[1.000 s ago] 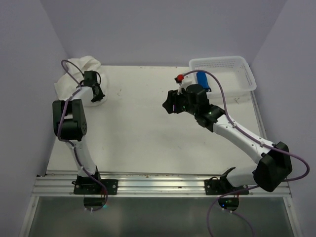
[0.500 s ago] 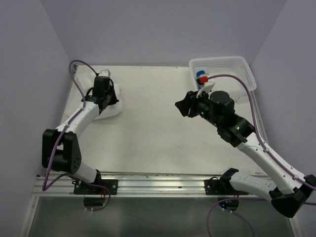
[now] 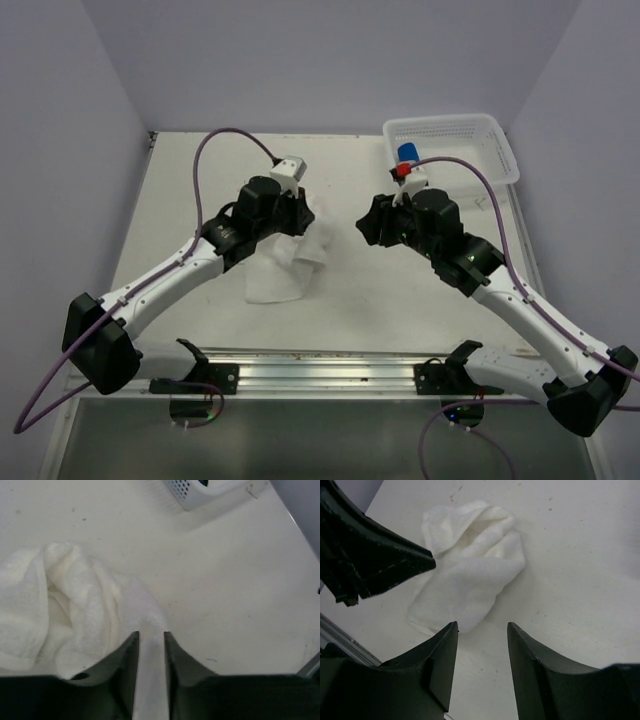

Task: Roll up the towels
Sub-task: Move the towel to the center of the board, then flatten the towel

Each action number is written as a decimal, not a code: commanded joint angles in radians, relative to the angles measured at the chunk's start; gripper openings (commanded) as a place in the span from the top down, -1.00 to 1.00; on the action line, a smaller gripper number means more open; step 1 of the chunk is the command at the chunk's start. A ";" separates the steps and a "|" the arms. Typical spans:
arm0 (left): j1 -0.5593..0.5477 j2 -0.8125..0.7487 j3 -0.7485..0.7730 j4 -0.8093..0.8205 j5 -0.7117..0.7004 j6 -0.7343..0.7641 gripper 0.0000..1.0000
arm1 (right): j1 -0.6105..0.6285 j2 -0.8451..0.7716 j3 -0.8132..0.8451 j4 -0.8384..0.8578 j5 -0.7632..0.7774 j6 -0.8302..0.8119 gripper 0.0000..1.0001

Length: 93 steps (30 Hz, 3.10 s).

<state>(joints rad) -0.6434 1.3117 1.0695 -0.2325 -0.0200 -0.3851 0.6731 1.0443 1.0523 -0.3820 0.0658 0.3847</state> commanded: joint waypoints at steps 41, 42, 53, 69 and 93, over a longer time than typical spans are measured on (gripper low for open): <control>0.160 -0.293 -0.652 -0.149 -0.087 -0.523 -0.39 | 0.003 -0.093 -0.186 -0.008 0.092 0.140 0.10; 0.160 -0.301 -0.660 -0.148 -0.084 -0.528 -0.39 | 0.003 -0.093 -0.187 -0.008 0.092 0.140 0.10; 0.160 -0.246 -0.717 -0.068 -0.123 -0.554 -0.30 | 0.003 -0.093 -0.204 -0.001 0.097 0.131 0.11; 0.182 -0.173 -0.272 -0.019 -0.150 -0.476 1.00 | 0.003 -0.220 -0.224 -0.096 0.147 0.126 0.11; 0.182 -0.052 0.731 -0.229 -0.621 -0.063 1.00 | 0.376 0.370 -0.065 0.262 0.299 0.163 -0.20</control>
<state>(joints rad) -0.4702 1.3327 1.7912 -0.5137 -0.4847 -0.5625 1.0115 1.2984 0.8803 -0.2565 0.2501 0.5320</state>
